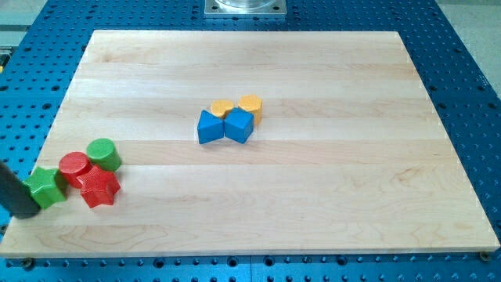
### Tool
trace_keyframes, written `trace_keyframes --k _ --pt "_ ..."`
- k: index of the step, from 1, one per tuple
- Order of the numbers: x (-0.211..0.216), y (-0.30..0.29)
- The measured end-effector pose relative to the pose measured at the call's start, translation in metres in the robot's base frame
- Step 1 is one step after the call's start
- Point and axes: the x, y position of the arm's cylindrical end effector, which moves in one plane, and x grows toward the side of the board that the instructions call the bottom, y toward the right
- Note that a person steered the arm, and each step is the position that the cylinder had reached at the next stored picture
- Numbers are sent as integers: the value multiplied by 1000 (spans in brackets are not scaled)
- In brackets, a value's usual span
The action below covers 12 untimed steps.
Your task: Slide the green blocks towards the top
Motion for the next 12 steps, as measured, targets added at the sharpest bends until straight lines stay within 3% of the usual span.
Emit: trace_keyframes --k 4,5,7,9,10,12 --pt "-101 55" --pt "-76 55" --pt "-62 134" --pt "-129 137" --pt "-85 106" --pt "-51 101"
